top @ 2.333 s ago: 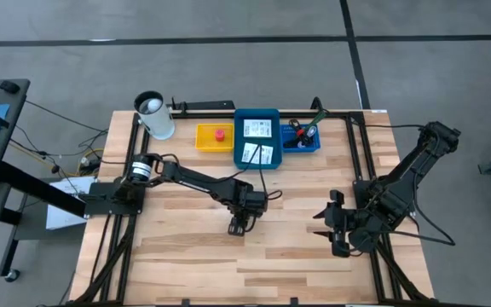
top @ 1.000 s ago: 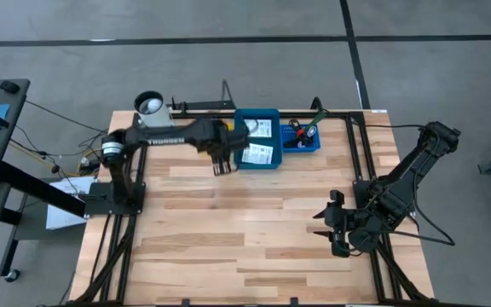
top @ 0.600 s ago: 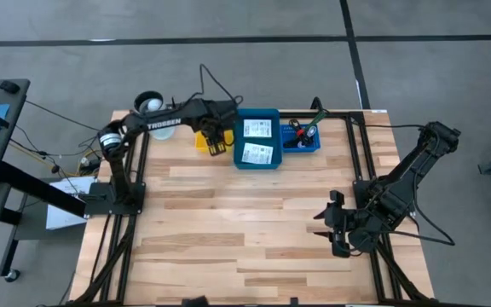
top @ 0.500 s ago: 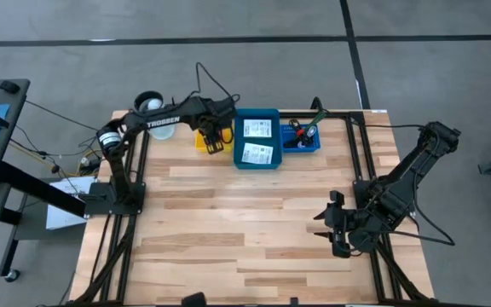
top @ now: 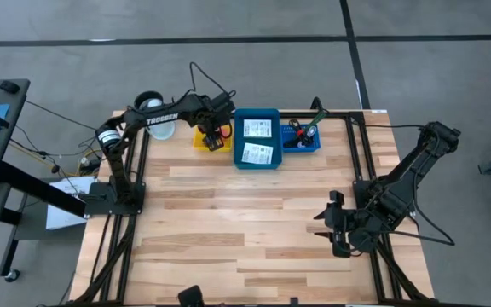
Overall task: Pick and place items into bin
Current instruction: Return to Home Position
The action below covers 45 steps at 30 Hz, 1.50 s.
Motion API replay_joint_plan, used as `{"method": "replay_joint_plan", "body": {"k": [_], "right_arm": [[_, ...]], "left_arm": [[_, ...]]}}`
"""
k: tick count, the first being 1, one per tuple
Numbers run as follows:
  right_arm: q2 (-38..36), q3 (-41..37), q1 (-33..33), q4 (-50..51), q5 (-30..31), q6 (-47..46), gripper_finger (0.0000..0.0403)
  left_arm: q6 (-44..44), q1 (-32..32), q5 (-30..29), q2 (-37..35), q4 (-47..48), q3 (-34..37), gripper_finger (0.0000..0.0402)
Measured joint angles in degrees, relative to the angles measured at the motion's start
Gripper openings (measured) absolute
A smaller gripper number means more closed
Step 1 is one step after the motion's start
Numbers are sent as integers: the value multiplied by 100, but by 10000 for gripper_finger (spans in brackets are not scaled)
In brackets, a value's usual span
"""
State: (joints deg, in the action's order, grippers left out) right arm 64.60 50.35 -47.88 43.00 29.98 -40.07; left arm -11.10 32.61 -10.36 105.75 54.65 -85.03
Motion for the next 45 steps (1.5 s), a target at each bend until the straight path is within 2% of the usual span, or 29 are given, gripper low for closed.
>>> {"method": "replay_joint_plan", "body": {"k": [3, 6, 8, 10, 13, 16, 19, 23, 25, 28, 31, 34, 37, 39, 42, 45], "right_arm": [[0, 0, 0, 72, -13, 273, 209], [-1, 0, 1, 165, 19, 96, 209], [-37, -2, -5, 143, 385, -106, 209], [-114, -4, -107, -23, 1142, -12, 209], [-431, -4, -427, -148, 2551, 195, 209], [-957, -119, -791, -206, 3536, 283, 209], [-1634, -623, -947, -228, 3816, 103, 209], [-2572, -1728, -949, -780, 3700, -111, 209], [-3051, -2258, -969, -1279, 3440, 154, 209], [-3765, -2991, -976, -2407, 2853, 1135, 209], [-4524, -3628, -826, -3709, 1598, 2647, 209], [-5131, -4145, -486, -4667, 351, 3631, 209], [-5589, -4447, -11, -4764, -1023, 3832, 209], [-5798, -4600, 320, -4697, -1588, 3733, 209], [-6027, -4797, 773, -4436, -1929, 3462, 209], [-6243, -4964, 1165, -4441, -2218, 3283, 209]], "left_arm": [[124, 1, 5, -51, 198, 2, 184], [342, -4, 439, -403, 152, 4, 185], [372, -73, 972, -790, -169, 8, 185], [378, -218, 1499, -1315, -924, 208, 185], [386, -533, 1890, -2381, -2727, 1145, 186], [600, -853, 1866, -3496, -4332, 2522, 186], [959, -1065, 1743, -4521, -5442, 3872, 186], [1290, -1408, 1724, -5618, -6604, 5331, 186], [1340, -1620, 1756, -6027, -6989, 5847, 186], [1339, -1877, 1710, -6515, -7269, 6409, 186], [1383, -2058, 1709, -6820, -7280, 6819, 186], [1466, -2265, 1708, -6983, -7627, 7302, 186], [1512, -2423, 1710, -7027, -8308, 7820, 186], [1526, -2472, 1707, -7016, -8673, 8112, 186], [1557, -2475, 1711, -7018, -8934, 8438, 186], [1596, -2476, 1704, -7023, -8722, 8441, 186]]}}
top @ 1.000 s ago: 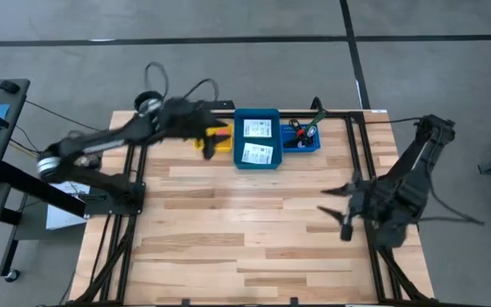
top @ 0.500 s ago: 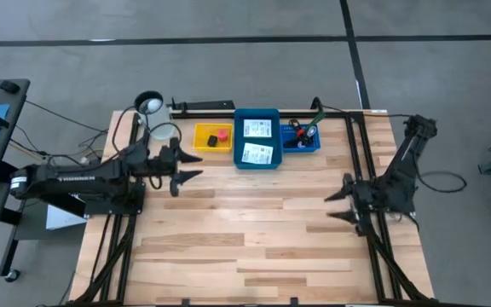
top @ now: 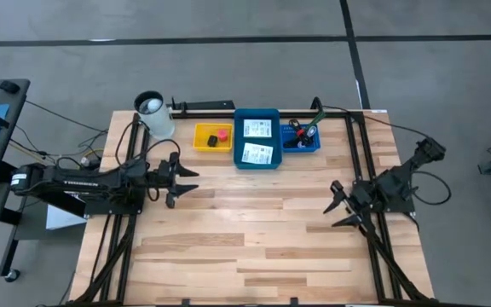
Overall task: Pick and place items into bin
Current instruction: Return to Home Position
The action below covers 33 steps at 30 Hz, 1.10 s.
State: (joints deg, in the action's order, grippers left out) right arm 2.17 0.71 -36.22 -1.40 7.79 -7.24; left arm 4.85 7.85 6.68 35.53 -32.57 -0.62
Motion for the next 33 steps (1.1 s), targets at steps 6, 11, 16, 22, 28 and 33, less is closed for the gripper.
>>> {"method": "replay_joint_plan", "body": {"k": [6, 11, 16, 22, 28, 33], "right_arm": [[-74, -12, 542, 46, -338, 105, 209], [-69, -11, 758, 52, -339, 105, 209], [-69, -11, 828, 56, -339, 120, 209], [-69, -9, 824, 61, -339, 120, 209], [-69, -9, 824, 65, -338, 120, 209], [-65, -9, 824, 67, -330, 120, 209]], "left_arm": [[-14, -6, 201, 2, -16, 4, 186], [-23, -6, 157, 4, -5, 7, 186], [302, -6, 156, 7, 447, 11, 186], [177, -6, 153, 9, 1481, 15, 186], [209, -8, 146, 7, 2665, 20, 186], [183, -445, -614, -425, 3036, 20, 186]]}}
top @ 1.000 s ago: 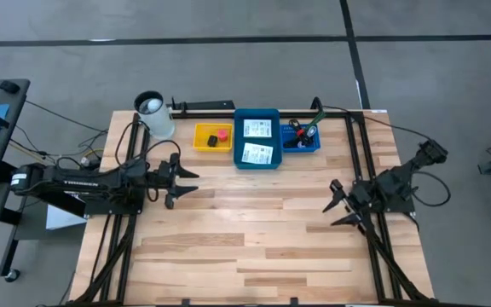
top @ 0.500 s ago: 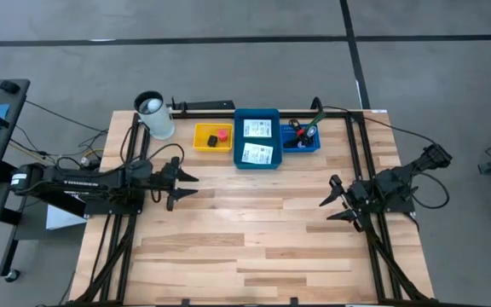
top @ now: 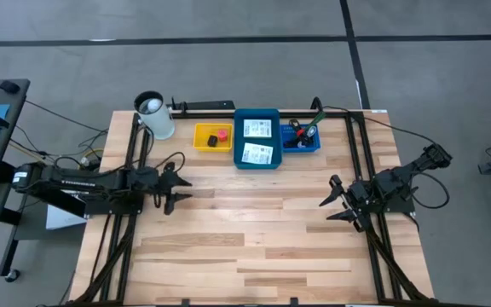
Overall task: Pick and place items into bin
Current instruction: Return to Home Position
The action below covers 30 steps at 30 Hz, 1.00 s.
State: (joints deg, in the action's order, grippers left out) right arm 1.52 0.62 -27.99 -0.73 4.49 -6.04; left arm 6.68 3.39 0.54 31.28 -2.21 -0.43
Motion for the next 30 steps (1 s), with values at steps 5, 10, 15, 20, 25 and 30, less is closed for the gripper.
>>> {"method": "replay_joint_plan", "body": {"k": [5, 10, 15, 20, 25, 30], "right_arm": [[-3, 2, 0, 4, 4, 0, 209], [-4, 2, 0, 4, 4, 0, 209], [-4, 2, 0, 4, 2, 0, 209], [-4, 2, 0, 3, 4, 0, 209], [-4, 2, 0, 4, 2, 0, 209], [-4, 2, 0, 2, 2, 0, 209]], "left_arm": [[0, -48, -185, -906, 15, 0, 186], [0, -54, -193, -1558, 17, 0, 186], [0, -56, -223, -1926, 14, 0, 186], [0, -56, -227, -1960, 16, 0, 186], [0, -56, -228, -1962, 17, 0, 186], [0, -56, -228, -1960, 17, 1, 186]]}}
